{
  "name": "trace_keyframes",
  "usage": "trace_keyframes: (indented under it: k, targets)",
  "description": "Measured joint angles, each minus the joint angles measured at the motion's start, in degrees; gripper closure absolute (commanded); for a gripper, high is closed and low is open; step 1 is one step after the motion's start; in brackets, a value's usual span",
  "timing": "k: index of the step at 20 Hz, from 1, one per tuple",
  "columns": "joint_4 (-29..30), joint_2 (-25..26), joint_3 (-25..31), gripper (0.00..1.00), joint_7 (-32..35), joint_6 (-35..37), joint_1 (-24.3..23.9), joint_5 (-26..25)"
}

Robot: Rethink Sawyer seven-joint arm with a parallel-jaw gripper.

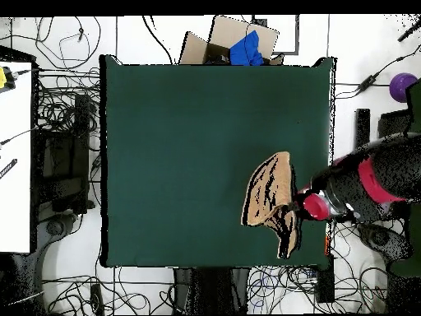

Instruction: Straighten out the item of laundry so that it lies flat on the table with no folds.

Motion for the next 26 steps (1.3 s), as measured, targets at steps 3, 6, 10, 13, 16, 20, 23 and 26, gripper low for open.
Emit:
trace_keyframes:
  k: [3,6,10,13,16,20,23,26]
  targets:
    - [1.2,-2.1,0.1,1.0,0.0,0.0,-1.0,-0.2]
    - [2.8,-4.5,0.4,1.0,0.0,0.0,-1.9,-0.1]
    - [5.1,-9.1,1.4,1.0,0.0,0.0,-3.3,-0.1]
    - [5.8,-12.7,2.1,1.0,0.0,0.3,-3.9,-0.1]
    - [5.8,-15.4,2.3,1.0,0.0,0.6,-3.8,0.0]
    - [5.9,-20.6,3.2,1.0,0.0,1.1,-4.0,0.3]
    - [5.9,-24.0,4.1,1.0,0.0,1.5,-4.4,1.3]
    - [6.1,-27.8,5.2,1.0,0.0,1.8,-5.5,2.1]
